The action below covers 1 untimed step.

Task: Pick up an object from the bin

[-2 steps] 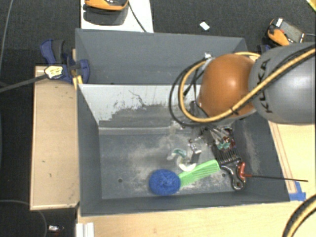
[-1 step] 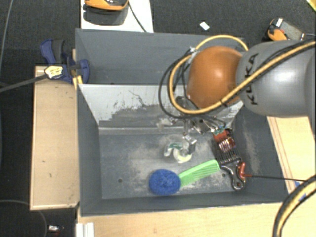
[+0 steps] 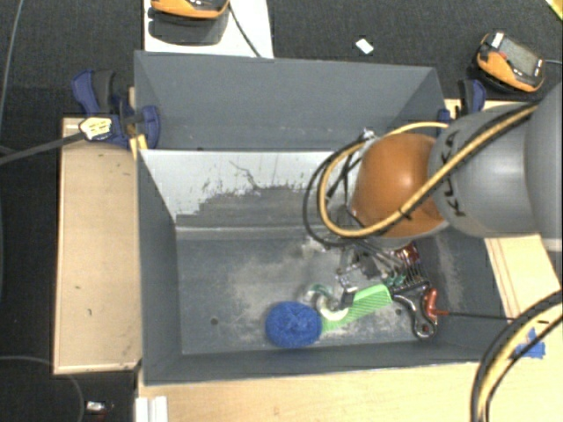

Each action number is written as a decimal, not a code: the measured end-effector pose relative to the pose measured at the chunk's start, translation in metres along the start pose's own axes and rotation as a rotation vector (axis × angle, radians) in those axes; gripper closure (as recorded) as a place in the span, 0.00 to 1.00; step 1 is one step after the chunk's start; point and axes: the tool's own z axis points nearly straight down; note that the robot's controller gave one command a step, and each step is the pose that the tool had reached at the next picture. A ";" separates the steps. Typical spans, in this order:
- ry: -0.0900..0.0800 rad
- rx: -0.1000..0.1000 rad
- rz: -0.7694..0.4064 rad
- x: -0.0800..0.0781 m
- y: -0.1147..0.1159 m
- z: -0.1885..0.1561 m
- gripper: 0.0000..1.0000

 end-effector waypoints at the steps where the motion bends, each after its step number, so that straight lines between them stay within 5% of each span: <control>1: -0.001 -0.002 -0.233 0.026 -0.004 0.010 1.00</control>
Offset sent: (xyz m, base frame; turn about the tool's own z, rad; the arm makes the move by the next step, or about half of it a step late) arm 0.0000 0.0000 0.0000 0.0000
